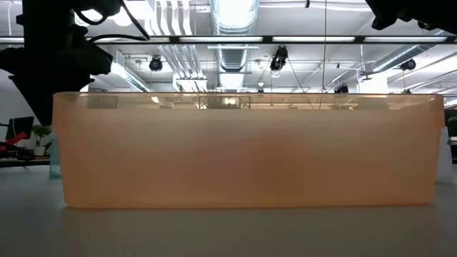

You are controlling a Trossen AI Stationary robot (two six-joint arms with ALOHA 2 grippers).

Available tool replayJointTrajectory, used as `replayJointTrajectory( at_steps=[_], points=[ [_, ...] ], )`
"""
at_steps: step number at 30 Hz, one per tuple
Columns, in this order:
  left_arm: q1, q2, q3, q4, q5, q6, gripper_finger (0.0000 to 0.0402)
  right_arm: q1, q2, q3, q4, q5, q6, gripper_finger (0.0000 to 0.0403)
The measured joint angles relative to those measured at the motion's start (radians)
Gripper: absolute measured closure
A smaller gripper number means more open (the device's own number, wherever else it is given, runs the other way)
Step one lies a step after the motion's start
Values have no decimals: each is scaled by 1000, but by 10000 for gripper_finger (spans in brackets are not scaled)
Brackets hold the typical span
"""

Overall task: Pick and place medicine bottles into bin by pill shape (circle, oval)
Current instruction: Put the top left blue tablet bottle into the pink bin

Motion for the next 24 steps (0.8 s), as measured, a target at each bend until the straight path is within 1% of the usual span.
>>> replayJointTrajectory(
  at_steps=[6,14,24],
  points=[
    [3,0,-6,10,-23,7,217,0,0,0,-15,0,7,174],
    [4,0,-53,104,-22,8,217,0,0,0,-15,0,15,174],
    [4,4,-78,112,-29,8,217,0,0,0,-21,0,16,174]
  ],
)
